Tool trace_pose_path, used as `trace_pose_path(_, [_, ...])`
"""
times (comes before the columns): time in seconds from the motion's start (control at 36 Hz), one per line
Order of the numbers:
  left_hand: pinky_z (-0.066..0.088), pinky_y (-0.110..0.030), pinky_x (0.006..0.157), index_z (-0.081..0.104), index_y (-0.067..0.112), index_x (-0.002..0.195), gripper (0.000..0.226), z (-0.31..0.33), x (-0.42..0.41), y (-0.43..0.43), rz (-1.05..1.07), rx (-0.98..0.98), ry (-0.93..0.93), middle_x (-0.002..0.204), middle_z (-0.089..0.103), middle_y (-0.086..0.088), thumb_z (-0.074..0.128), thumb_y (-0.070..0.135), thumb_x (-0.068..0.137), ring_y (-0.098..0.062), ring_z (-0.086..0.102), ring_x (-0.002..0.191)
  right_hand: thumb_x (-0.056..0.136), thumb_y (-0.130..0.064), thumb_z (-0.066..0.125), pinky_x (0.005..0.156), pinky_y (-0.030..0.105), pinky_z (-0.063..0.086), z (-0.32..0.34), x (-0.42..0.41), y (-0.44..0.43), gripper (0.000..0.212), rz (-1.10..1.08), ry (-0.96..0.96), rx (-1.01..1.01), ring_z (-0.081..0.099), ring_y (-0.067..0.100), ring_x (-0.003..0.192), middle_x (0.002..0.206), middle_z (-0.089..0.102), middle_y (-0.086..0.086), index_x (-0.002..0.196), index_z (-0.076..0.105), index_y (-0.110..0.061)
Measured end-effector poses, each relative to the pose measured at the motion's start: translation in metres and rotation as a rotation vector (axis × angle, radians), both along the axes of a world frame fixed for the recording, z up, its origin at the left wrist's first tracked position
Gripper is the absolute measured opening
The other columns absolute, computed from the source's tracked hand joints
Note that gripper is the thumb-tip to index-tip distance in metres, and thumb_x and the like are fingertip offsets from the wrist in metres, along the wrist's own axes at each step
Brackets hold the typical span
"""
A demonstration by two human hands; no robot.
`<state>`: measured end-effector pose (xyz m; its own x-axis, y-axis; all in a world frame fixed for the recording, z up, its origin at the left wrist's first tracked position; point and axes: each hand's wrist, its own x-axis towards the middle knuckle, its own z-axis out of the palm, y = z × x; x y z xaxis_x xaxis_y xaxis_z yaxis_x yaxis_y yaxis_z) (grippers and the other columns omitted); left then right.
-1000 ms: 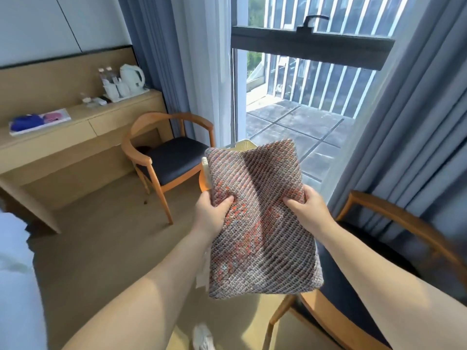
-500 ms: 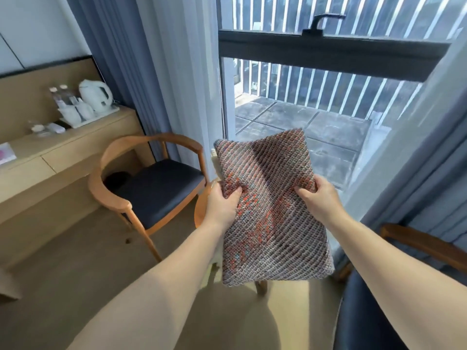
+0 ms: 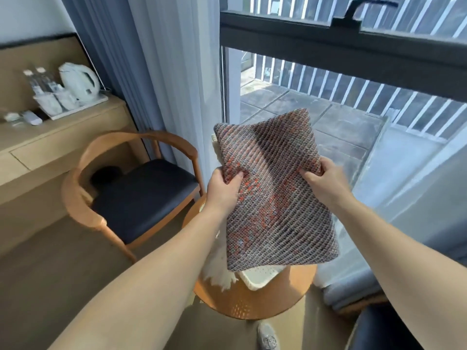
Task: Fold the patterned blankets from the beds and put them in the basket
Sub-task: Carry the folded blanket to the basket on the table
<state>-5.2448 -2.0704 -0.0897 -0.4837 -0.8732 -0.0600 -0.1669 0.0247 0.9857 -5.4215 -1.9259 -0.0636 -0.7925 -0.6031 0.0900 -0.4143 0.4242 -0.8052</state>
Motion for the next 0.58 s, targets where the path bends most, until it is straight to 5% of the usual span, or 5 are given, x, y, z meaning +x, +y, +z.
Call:
trace_pose_path(0.06, [0.048,-0.046,0.098,0.053,0.015,0.120,0.038,-0.003,-0.026,-0.011,0.034,0.015,0.001,0.116,0.064,-0.002,0.063,0.033,0.089,-0.020,0.060,0.107,0.086,-0.026,0.068,0.077,0.031,0.051,-0.002,-0.029,-0.016,0.023,0.011,-0.018,0.007,0.065,0.019,0.087,0.095,0.069,0.000,0.107,0.063,-0.023])
trace_pose_path(0.42, [0.049,-0.034,0.090,0.052,0.021,0.117,0.027,-0.045,-0.113,-0.051,0.166,0.103,-0.016,0.111,0.063,0.006,0.060,0.029,0.092,-0.012,0.061,0.103,0.085,-0.017,0.066,0.071,0.024,0.040,-0.038,-0.136,-0.086,0.026,0.135,-0.065,0.045,0.061,0.016,0.085,0.095,0.067,0.000,0.111,0.063,-0.015])
trace_pose_path(0.58, [0.046,-0.044,0.100,0.050,0.020,0.121,0.033,-0.119,-0.095,-0.053,0.229,0.292,-0.130,0.119,0.061,0.003,0.057,0.035,0.093,-0.018,0.058,0.110,0.089,-0.036,0.061,0.080,0.037,0.053,-0.096,-0.127,-0.105,0.042,0.213,-0.159,0.254,0.065,0.019,0.088,0.103,0.068,-0.004,0.128,0.050,-0.029])
